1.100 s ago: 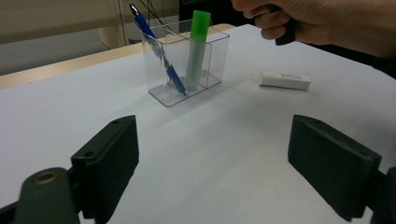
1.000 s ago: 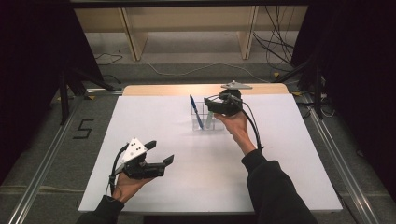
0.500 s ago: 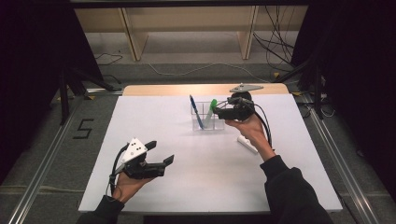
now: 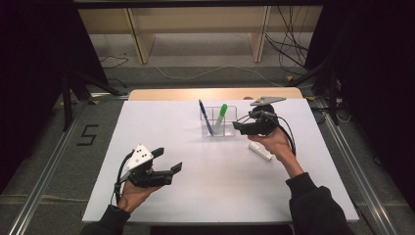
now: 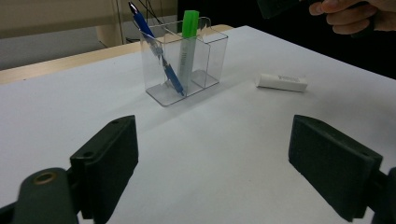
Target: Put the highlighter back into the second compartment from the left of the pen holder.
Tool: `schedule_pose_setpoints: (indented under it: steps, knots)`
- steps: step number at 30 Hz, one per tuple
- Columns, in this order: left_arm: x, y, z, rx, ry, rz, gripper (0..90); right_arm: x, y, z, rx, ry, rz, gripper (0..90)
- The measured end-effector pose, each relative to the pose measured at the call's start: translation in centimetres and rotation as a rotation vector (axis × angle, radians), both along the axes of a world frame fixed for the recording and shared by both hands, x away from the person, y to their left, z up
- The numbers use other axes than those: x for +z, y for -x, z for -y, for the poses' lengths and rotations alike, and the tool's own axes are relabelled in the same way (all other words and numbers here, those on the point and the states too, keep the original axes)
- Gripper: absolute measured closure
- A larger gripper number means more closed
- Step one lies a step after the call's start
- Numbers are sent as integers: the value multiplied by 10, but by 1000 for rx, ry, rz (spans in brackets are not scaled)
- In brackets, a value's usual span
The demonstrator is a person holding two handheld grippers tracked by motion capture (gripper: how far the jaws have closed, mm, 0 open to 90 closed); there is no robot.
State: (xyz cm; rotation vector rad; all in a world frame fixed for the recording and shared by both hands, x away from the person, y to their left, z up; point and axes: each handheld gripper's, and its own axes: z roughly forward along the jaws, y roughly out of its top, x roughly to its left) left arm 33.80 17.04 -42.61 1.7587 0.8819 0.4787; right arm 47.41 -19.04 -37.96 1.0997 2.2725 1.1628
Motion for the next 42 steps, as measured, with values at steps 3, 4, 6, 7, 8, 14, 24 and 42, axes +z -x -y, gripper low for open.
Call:
schedule_pose_setpoints:
  steps: [3,4,6,7,8,14,24,42]
  knots:
    - [0,0,0,3,6,-1,156,-2,3,6,-4,9,-13,234]
    - [0,0,0,2,1,-1,155,-3,4,8,-4,8,-16,235]
    - [0,0,-1,1,2,-4,156,-5,5,13,-8,12,-22,235]
    - [0,0,-1,2,2,-4,156,-5,6,15,-8,16,-28,235]
    - [0,0,-1,1,2,-4,156,-6,7,17,-9,16,-29,236]
    - [0,0,-1,1,3,-4,155,-11,9,24,-4,54,-55,235]
    - [1,-2,1,-1,1,-3,155,-18,7,32,4,94,-93,225]
    - [1,-2,2,3,9,-5,155,-37,0,36,42,208,-238,222]
